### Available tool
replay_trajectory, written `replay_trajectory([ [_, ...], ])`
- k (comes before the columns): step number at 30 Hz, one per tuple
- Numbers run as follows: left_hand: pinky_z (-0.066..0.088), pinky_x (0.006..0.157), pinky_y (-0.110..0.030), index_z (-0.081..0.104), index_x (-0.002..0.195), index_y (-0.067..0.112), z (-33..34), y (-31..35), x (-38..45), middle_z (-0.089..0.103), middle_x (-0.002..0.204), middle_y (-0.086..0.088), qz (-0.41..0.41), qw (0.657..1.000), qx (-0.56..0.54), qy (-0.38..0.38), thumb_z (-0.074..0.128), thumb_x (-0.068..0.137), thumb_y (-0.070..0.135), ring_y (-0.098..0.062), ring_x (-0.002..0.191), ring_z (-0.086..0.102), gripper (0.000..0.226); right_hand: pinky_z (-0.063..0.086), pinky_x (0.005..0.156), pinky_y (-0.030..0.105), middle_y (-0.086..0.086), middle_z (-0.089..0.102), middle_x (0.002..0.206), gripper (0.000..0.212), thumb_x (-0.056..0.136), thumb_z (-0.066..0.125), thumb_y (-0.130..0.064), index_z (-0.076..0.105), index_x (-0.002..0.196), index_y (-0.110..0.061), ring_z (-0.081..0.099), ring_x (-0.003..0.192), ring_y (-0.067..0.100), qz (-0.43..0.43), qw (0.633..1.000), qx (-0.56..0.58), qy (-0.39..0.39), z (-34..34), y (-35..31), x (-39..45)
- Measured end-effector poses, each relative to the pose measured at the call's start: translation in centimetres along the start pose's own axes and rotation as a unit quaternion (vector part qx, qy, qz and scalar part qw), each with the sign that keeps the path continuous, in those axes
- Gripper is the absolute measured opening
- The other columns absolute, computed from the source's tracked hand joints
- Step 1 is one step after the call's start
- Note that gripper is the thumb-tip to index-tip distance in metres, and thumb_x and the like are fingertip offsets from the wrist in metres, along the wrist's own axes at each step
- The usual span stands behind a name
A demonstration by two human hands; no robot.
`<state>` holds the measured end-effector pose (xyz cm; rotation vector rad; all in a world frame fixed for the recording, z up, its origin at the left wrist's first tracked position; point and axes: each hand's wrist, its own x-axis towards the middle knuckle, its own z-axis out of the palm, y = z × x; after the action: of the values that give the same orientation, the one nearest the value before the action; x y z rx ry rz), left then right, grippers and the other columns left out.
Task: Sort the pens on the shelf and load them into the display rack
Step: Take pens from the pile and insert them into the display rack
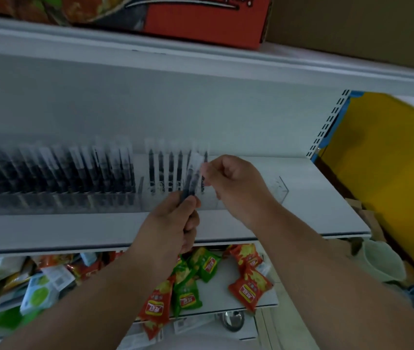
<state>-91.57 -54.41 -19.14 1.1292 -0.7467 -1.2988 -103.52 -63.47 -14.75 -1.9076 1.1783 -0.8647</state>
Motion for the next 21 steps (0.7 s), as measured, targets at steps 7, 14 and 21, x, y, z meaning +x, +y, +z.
replay_trajectory([
  [7,0.022,0.043,-0.026,0.059,0.095,0.007,0.4,-0.4,-0.2,0.041,0.059,-0.004,0.013,0.999,0.025,0.02,0.042,0.105,0.019,-0.014,0.045,0.027,0.023,0.038,0.054,0.028,0.017,0.064,0.068,0.022,0.095,0.062,-0.024,0.066,0.082,-0.007,0.051,0.055,0.015,0.047,0.99,0.127,-0.029,-0.7,-0.4,0.0],
  [14,0.022,0.04,-0.023,0.062,0.091,0.008,-0.8,-0.6,-0.2,0.04,0.055,-0.001,0.002,0.996,-0.004,0.091,0.044,0.104,0.018,-0.012,0.041,0.027,0.024,0.046,0.059,0.028,-0.006,0.071,0.093,0.02,0.099,0.049,-0.019,0.064,0.086,-0.019,0.059,0.062,0.009,-0.015,0.981,0.101,0.164,-3.1,-0.5,2.4],
  [21,0.021,0.039,-0.022,0.06,0.09,0.006,-1.0,-0.5,-0.1,0.039,0.054,-0.001,-0.004,0.996,-0.017,0.089,0.043,0.104,0.017,-0.011,0.04,0.026,0.025,0.046,0.085,0.02,-0.009,0.065,0.116,0.014,0.099,0.049,-0.019,0.062,0.094,-0.017,0.062,0.106,0.008,-0.115,0.977,-0.108,0.14,-2.5,0.1,3.3],
])
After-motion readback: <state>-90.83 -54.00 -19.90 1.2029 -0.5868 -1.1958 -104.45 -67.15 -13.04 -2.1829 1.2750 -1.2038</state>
